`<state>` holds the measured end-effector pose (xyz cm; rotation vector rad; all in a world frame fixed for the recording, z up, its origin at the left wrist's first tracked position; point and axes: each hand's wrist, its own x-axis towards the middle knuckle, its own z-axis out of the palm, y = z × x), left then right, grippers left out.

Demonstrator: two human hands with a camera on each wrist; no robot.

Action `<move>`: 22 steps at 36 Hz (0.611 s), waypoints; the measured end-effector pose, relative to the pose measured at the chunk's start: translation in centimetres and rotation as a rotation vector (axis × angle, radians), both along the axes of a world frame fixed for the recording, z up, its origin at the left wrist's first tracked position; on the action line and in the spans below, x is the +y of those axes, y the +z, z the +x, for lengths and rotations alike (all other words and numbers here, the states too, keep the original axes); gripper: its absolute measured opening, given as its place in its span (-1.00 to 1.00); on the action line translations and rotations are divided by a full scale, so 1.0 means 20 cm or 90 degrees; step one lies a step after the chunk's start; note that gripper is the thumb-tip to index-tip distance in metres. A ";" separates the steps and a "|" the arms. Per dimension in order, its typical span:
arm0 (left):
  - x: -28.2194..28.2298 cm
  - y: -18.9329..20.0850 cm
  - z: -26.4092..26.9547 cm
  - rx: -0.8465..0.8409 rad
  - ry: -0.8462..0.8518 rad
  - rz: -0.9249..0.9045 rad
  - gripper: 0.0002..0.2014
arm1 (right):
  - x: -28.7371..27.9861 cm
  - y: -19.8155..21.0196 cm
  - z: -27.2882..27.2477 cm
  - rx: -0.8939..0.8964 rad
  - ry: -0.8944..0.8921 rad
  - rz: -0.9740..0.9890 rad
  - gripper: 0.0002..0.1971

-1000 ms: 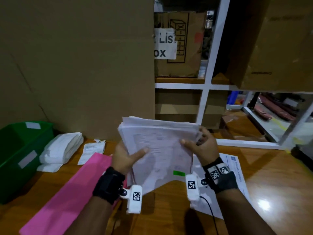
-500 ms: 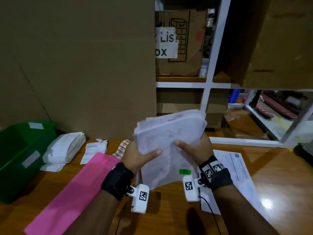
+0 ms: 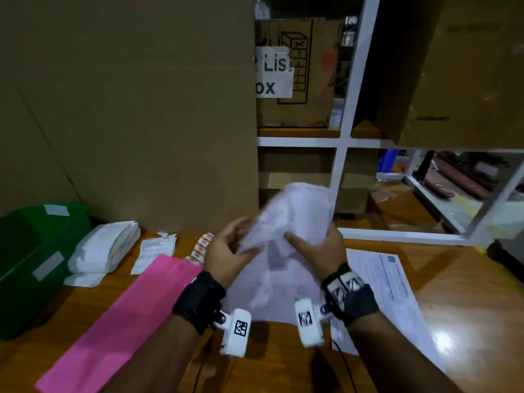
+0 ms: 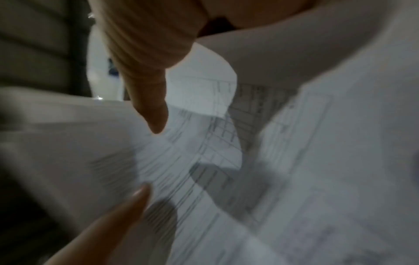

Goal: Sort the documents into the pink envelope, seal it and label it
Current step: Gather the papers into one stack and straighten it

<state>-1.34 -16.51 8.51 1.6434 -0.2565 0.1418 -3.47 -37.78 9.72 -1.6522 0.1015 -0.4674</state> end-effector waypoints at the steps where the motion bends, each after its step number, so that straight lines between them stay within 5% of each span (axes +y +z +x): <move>1: 0.01 -0.01 0.00 0.009 0.033 -0.035 -0.60 | 0.00 -0.01 -0.02 0.009 0.015 -0.016 -0.22; 4: 0.02 -0.04 -0.04 0.024 0.019 -0.026 -0.63 | -0.01 -0.04 -0.03 0.018 0.027 0.027 -0.33; 7: 0.02 -0.04 -0.04 0.025 0.001 -0.023 -0.58 | 0.00 -0.06 -0.01 0.021 0.014 0.044 -0.21; 13: 0.02 -0.04 0.00 0.044 0.081 -0.053 -0.78 | 0.01 -0.08 0.01 0.029 -0.008 -0.003 -0.36; 22: 0.00 0.23 0.07 -0.053 0.023 -0.142 -0.72 | -0.06 0.23 0.10 -0.067 0.020 0.008 -0.36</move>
